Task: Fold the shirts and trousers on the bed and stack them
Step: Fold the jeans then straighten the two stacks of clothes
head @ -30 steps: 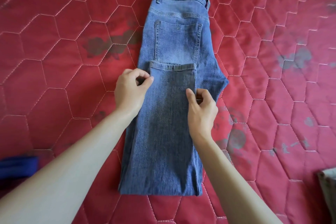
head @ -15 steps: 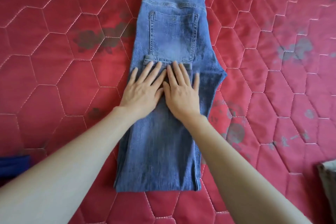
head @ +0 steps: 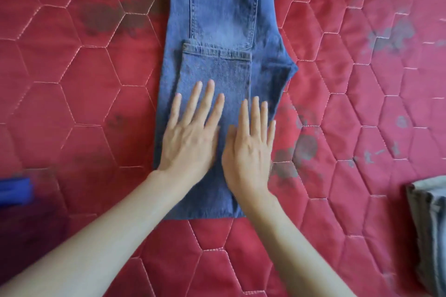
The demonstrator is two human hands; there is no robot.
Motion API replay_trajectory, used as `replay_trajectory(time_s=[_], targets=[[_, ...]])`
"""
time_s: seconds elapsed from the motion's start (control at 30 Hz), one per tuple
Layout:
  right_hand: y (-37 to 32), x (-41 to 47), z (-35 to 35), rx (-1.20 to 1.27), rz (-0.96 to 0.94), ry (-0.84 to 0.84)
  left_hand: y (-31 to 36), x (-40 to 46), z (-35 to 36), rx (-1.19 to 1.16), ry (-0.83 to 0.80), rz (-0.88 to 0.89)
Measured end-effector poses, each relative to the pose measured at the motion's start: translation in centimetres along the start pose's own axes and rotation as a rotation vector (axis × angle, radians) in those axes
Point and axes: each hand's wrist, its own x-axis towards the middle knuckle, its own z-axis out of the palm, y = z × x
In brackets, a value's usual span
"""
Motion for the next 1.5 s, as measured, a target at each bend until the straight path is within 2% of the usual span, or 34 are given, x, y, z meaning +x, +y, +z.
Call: replay_trajectory(time_s=[0.1,0.17,0.3,0.43,0.53,0.6,0.67,0.73,0.8,0.97,1.13,1.23,1.37,1.5], targets=[[1.4,-5.4,0.9,-0.127,-0.084,-0.174,0.1,-4.6,1.6,0.046,-0.151,-0.009],[3.5,-6.3,1.4,-0.183,-0.123,-0.188,-1.2,-5.9,2.4,0.052,-0.161,-0.004],[5.8,-6.8,1.0,-0.157,-0.015,-0.178,-2.4,-6.9,2.7,-0.008,-0.133,-0.085],[7.1,-8.7,-0.4,0.044,0.057,-0.092,-2.2,-10.0,1.9,-0.068,-0.08,-0.19],[7.2,-11.0,-1.2,0.206,0.012,0.072,-2.6,-13.2,1.8,-0.034,-0.014,-0.044],[6.4,-12.0,-1.1,0.148,-0.085,0.088,-2.6,-14.6,2.0,0.0,-0.007,0.119],[5.6,-12.7,-0.5,-0.003,-0.231,0.007,-2.2,-15.5,2.2,0.029,-0.045,0.196],[5.8,-13.7,0.2,-0.138,-0.299,-0.122,-1.7,-16.6,2.6,0.043,-0.097,0.171],[6.9,-14.8,0.5,-0.197,-0.251,-0.194,-1.3,-17.6,2.6,0.032,-0.138,0.108],[7.0,-16.1,-0.3,-0.211,-0.183,-0.19,-0.6,-18.0,1.3,-0.002,-0.164,0.046],[3.2,-9.6,-1.2,-0.161,-0.271,-0.057,-1.0,-12.2,0.1,-0.01,-0.016,0.005],[0.5,-2.3,-0.2,-0.12,-0.223,-0.099,-1.6,-5.3,0.1,0.023,0.025,-0.025],[-1.0,7.2,1.8,-0.176,-0.179,-0.138,-3.1,3.5,0.8,0.055,-0.002,-0.009],[0.8,10.8,3.2,-0.236,-0.287,-0.213,-5.1,7.0,2.8,0.099,-0.083,0.027]])
